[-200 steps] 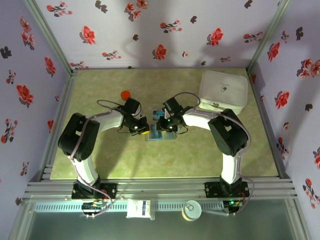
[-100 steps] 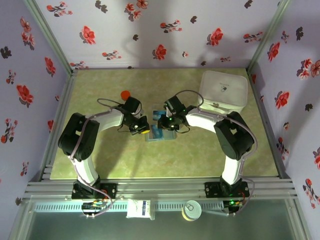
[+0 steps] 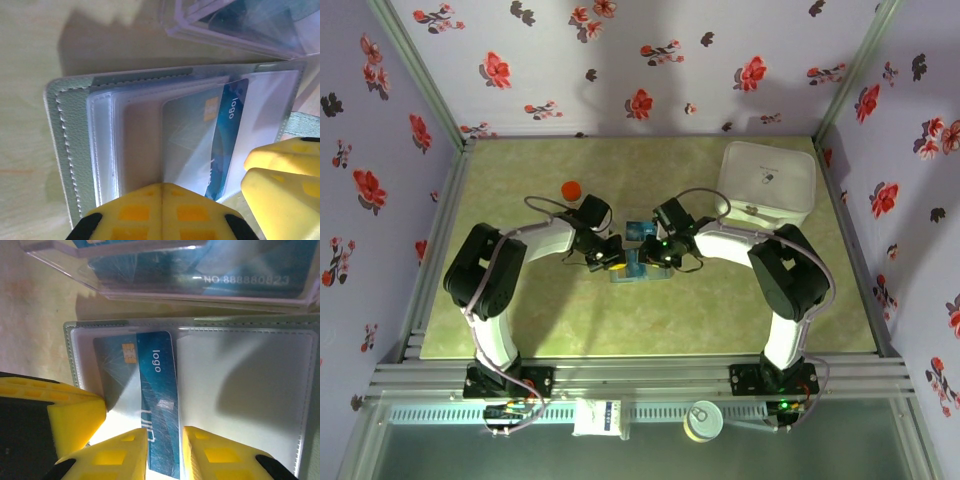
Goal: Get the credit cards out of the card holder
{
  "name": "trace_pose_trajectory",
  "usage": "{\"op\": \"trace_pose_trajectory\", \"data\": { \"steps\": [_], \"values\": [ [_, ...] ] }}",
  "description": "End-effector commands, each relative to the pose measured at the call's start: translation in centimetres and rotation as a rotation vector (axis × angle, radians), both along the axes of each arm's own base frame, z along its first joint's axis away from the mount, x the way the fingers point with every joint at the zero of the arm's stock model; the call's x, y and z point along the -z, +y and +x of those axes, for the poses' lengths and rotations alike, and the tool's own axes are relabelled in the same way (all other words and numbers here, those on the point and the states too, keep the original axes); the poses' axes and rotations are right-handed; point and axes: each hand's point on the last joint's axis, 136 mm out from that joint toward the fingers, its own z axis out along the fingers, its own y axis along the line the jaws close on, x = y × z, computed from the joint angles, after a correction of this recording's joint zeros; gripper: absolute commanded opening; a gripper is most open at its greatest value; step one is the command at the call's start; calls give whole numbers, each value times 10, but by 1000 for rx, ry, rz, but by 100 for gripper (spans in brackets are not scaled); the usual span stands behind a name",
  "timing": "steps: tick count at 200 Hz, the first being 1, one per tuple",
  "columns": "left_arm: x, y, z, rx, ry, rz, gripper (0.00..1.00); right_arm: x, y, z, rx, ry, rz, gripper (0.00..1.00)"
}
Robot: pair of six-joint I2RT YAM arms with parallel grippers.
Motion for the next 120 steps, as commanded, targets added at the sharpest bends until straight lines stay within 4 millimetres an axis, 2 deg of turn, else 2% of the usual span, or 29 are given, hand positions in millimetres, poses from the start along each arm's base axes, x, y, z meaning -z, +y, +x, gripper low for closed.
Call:
{"op": "trace_pose_trajectory", "data": {
  "steps": [1, 52, 120],
  "values": [
    [8, 5, -1, 10, 3, 45, 0, 1, 3, 3, 19, 12, 37, 26],
    [12, 10, -3, 16, 11, 73, 0, 10, 1, 5, 23, 25, 37, 27],
    [11, 9, -2, 17, 12, 73, 0, 15, 10, 5, 11, 43, 84, 26]
  ]
}}
